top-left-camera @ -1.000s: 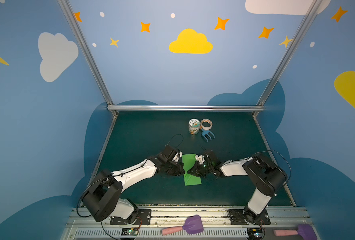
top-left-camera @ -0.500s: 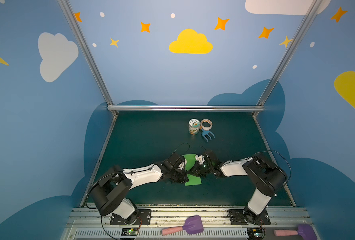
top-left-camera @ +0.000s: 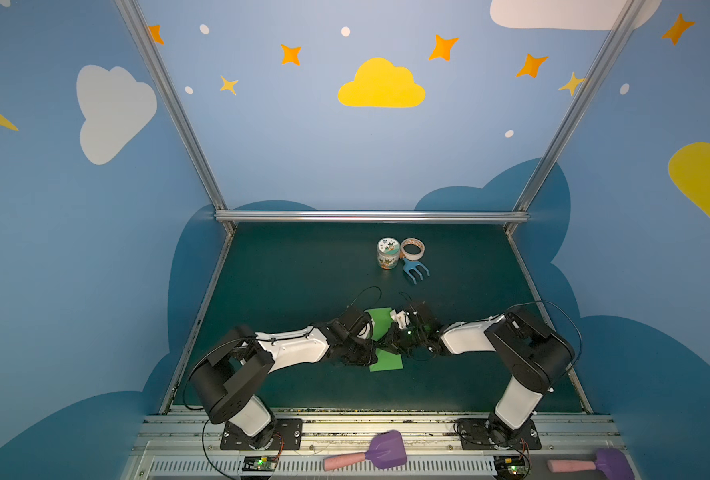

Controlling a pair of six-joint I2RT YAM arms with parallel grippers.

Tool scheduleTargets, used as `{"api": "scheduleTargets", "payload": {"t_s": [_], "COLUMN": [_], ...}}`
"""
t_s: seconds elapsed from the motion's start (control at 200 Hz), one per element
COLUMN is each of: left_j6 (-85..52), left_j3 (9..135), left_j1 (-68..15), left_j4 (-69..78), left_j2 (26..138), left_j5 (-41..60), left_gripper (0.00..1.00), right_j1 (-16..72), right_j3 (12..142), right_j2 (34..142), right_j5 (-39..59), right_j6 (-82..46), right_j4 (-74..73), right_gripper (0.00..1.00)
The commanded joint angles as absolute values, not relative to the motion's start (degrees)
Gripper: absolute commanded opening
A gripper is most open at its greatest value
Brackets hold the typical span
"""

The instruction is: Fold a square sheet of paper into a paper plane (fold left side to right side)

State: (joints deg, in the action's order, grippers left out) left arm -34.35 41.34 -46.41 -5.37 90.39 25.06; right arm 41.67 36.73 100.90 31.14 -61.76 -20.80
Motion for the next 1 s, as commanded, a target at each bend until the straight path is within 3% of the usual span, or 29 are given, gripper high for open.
{"api": "scheduleTargets", "payload": {"t_s": [0.0, 0.481, 0.801, 0.996], "left_j6": [-33.3, -33.2, -33.6, -33.5], "left_j3": [41.3, 39.1, 37.9, 37.7], "left_j1": [-46.6, -46.6, -46.6, -46.6], "left_j4": [-5.3, -5.2, -4.5, -4.2], "left_j2": [91.6, 92.9, 93.0, 93.2], "left_j5": [23.8, 22.1, 22.2, 22.3], "left_gripper": [0.04, 0.04, 0.04, 0.04], "right_j1": [41.7, 41.7, 41.1, 41.1], "right_j3": [34.6, 35.4, 38.2, 38.2], "right_j2": [104.0, 102.9, 95.7, 90.2], "right_j5": [25.3, 26.4, 28.0, 26.6], "right_j6": [-62.1, -62.1, -58.7, -58.2], "right_j4": [-15.1, -15.2, -12.8, -11.5], "right_gripper": [0.0, 0.0, 0.39, 0.42]}}
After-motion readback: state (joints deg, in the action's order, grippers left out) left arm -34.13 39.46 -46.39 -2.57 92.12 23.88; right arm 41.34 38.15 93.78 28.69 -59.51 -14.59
